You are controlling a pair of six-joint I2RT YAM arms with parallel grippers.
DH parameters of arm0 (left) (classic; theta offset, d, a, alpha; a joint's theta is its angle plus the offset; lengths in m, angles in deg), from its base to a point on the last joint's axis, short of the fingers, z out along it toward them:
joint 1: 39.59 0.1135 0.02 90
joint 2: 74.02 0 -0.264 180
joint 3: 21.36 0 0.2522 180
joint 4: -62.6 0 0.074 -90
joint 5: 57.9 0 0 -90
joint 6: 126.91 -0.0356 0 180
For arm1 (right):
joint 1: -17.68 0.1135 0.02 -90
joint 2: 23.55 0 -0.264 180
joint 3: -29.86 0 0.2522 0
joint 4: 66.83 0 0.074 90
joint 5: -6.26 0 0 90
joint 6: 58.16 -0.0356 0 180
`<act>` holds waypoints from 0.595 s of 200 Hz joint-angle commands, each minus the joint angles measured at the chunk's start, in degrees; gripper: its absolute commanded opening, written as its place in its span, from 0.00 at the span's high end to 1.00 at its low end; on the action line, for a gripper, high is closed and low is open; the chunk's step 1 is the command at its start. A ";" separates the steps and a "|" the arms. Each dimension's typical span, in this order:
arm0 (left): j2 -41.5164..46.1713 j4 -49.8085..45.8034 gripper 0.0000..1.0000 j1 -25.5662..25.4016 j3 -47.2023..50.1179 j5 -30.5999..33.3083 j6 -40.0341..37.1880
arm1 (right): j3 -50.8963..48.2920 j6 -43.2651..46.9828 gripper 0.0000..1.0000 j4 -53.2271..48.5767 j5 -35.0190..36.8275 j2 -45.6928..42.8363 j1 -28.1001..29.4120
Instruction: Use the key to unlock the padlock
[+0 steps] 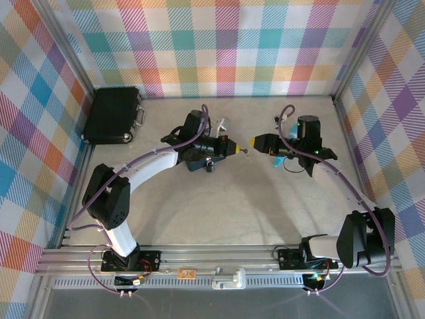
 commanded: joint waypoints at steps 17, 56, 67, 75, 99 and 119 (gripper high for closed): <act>4.21 -9.25 1.00 2.52 -0.99 -7.49 -10.37 | 0.44 4.89 0.58 0.11 -13.55 1.49 0.17; 5.94 -8.62 1.00 3.58 -0.65 -11.56 -13.15 | -3.81 2.87 0.59 5.09 -14.16 2.49 3.41; 6.20 -10.70 1.00 3.74 -1.04 -11.37 -14.20 | -4.62 2.52 0.59 6.21 -13.97 2.54 4.62; 6.40 -11.13 1.00 3.85 -1.05 -11.28 -14.55 | -5.15 2.14 0.59 7.22 -13.94 2.46 5.00; 6.69 -11.96 1.00 4.11 -0.99 -11.65 -15.25 | -6.10 0.75 0.60 9.18 -14.19 2.38 5.12; 6.78 -12.43 1.00 4.11 -1.00 -12.69 -15.65 | -5.43 1.20 0.62 9.00 -14.24 2.40 5.18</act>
